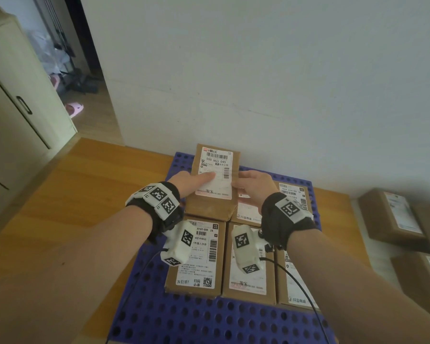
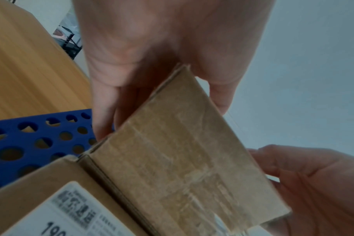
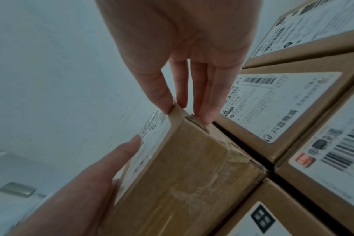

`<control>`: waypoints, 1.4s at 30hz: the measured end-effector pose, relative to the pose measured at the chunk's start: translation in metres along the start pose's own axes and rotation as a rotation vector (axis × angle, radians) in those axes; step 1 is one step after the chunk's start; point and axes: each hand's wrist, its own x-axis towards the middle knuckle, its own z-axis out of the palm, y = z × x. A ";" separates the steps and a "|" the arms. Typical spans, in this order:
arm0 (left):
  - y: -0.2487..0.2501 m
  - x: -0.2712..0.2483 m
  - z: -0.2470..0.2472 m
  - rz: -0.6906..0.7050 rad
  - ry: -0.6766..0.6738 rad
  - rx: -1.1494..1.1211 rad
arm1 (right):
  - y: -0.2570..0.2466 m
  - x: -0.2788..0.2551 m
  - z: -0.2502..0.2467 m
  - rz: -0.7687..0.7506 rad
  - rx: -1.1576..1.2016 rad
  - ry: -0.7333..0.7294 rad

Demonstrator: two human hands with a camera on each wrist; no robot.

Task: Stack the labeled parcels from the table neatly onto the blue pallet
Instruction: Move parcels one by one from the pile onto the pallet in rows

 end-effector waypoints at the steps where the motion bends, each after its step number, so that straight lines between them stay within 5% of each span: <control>1: -0.001 0.000 -0.001 -0.013 -0.005 -0.044 | 0.000 0.000 0.000 0.001 -0.001 0.000; 9: -0.008 -0.008 -0.003 -0.095 -0.066 -0.239 | 0.001 0.003 0.004 -0.017 -0.047 0.025; 22: -0.010 -0.009 0.001 -0.037 -0.065 -0.232 | 0.006 0.001 0.004 -0.029 -0.036 0.048; 26: 0.002 -0.010 -0.004 0.159 0.092 -0.004 | -0.002 -0.001 0.002 -0.084 -0.110 0.124; 31: 0.031 -0.018 -0.018 0.444 0.254 0.394 | -0.028 -0.020 -0.013 -0.294 -0.606 0.229; 35: 0.060 -0.025 -0.008 0.540 0.213 0.731 | -0.042 -0.033 -0.028 -0.386 -0.904 0.296; 42: 0.094 -0.044 0.048 0.692 0.164 1.042 | -0.039 -0.065 -0.065 -0.234 -0.993 0.405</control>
